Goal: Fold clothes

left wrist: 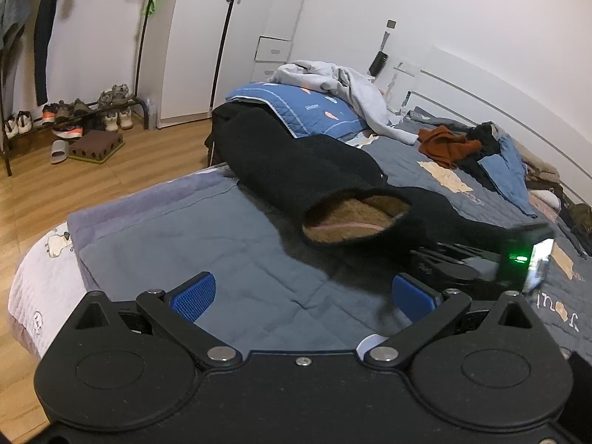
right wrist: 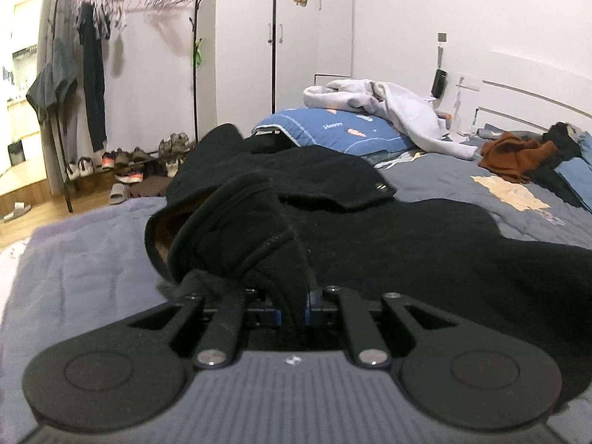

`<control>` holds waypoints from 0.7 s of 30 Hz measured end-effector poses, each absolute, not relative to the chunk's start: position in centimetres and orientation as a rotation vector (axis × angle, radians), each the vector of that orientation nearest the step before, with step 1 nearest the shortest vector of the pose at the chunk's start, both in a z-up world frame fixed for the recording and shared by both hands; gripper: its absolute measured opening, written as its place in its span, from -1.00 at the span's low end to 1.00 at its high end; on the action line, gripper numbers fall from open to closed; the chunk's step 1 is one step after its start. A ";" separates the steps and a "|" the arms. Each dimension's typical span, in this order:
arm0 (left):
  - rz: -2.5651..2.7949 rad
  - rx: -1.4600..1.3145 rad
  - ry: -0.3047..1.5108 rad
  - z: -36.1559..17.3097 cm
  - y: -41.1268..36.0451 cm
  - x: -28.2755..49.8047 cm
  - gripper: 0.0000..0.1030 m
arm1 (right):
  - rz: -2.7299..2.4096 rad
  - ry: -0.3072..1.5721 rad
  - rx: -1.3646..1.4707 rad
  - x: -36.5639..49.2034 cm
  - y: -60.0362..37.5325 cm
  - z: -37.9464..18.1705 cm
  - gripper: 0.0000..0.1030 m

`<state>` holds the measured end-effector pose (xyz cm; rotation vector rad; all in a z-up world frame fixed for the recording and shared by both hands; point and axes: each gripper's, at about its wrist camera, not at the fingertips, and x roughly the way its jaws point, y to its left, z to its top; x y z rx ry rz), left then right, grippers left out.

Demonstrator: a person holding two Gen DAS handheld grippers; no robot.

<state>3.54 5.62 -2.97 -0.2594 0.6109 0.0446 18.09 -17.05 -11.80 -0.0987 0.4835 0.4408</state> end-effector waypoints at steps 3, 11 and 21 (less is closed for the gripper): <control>0.029 -0.256 0.608 -2.9 5.3 3.4 1.00 | 0.427 0.479 -0.071 16.1 -19.3 -10.7 -0.82; -0.012 -0.246 0.601 -2.7 4.3 3.2 1.00 | 0.383 0.530 -0.090 9.5 -25.1 -10.3 -0.82; -0.104 -0.171 0.633 -3.5 0.2 3.3 1.00 | 0.326 0.552 -0.036 1.4 -29.6 -10.7 -0.82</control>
